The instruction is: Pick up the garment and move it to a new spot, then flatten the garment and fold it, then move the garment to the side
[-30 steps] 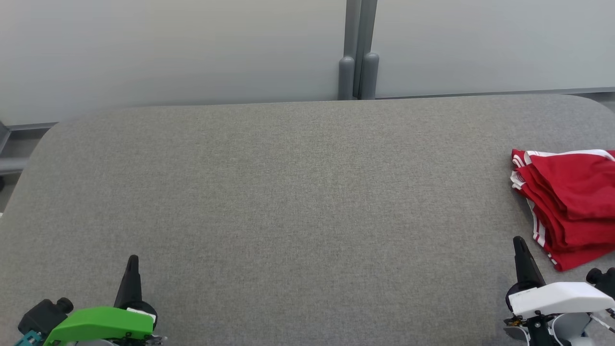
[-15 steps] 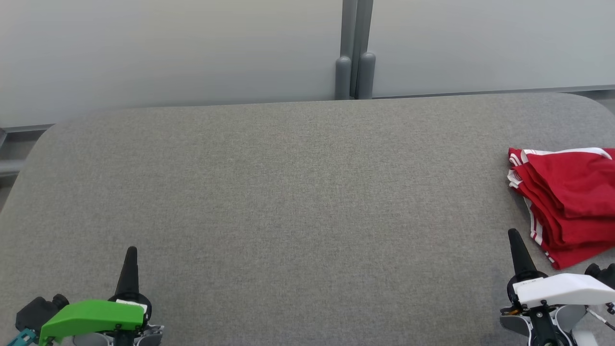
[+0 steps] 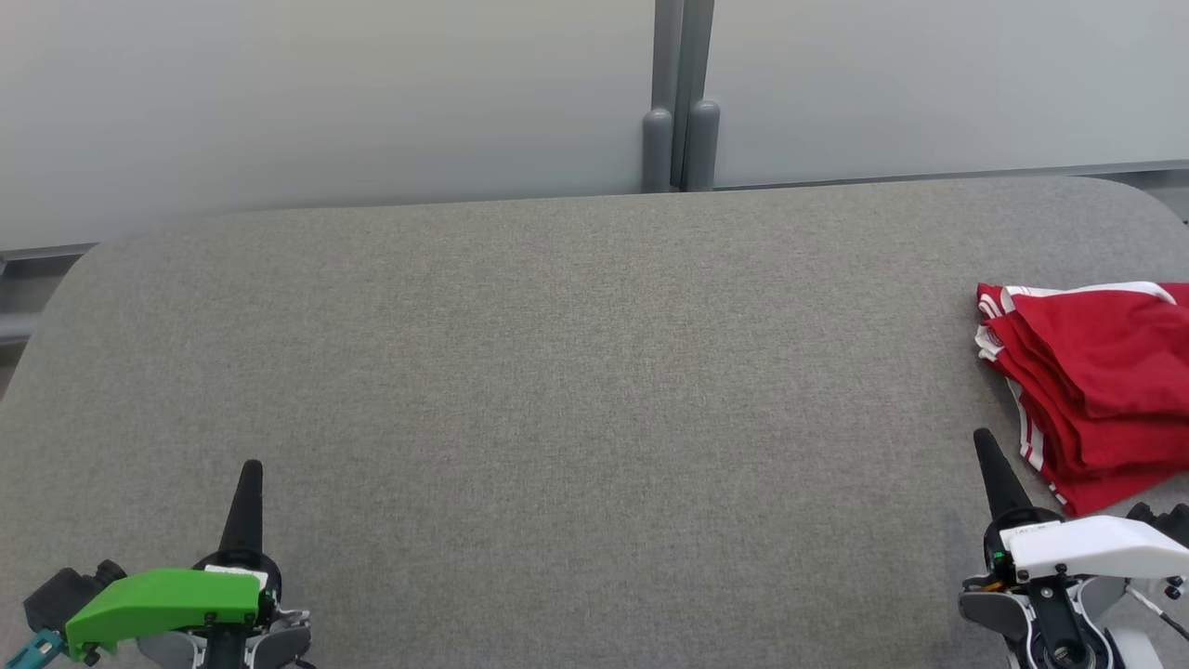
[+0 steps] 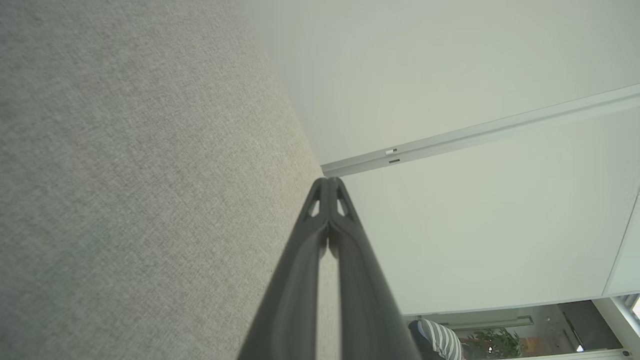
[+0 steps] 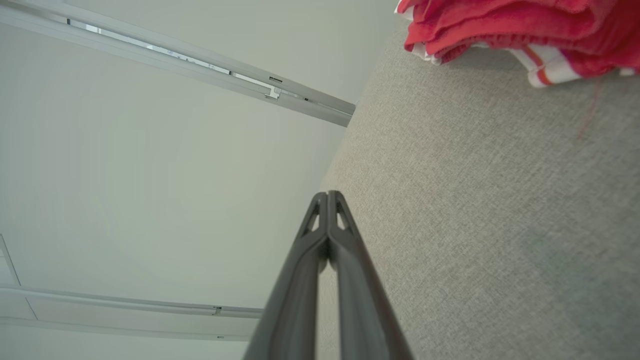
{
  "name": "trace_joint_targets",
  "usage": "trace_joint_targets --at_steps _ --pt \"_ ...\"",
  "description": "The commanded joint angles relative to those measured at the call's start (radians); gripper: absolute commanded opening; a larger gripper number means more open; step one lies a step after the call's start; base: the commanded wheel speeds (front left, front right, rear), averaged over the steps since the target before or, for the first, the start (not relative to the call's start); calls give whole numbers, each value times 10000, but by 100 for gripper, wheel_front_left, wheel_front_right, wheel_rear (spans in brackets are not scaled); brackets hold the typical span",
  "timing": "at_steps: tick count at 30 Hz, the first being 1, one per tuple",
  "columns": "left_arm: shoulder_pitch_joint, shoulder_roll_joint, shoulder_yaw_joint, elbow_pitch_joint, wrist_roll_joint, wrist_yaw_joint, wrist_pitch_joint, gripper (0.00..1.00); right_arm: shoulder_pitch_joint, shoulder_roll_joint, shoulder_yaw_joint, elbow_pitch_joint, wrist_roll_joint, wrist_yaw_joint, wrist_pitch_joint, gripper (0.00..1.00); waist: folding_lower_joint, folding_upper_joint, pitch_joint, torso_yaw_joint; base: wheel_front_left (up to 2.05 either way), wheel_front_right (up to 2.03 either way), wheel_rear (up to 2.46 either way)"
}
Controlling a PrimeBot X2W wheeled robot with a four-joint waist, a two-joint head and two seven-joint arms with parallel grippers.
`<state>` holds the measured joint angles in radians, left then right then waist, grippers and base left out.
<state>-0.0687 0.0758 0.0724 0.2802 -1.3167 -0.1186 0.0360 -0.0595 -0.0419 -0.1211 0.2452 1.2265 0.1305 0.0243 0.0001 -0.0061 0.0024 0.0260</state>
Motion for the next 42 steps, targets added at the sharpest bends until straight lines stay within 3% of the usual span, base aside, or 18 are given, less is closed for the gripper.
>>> trace_joint_targets --at_steps 1,42 --pt "-203 -19 93 -103 -253 -47 77 0 -187 -71 9 -25 302 6 58 0 0 40 0 -9 0 0 0" --pt "-570 -263 544 -255 -2931 -146 880 0 -672 -109 170 118 3801 4 831 0 -1 60 8 -249 0 0 0"
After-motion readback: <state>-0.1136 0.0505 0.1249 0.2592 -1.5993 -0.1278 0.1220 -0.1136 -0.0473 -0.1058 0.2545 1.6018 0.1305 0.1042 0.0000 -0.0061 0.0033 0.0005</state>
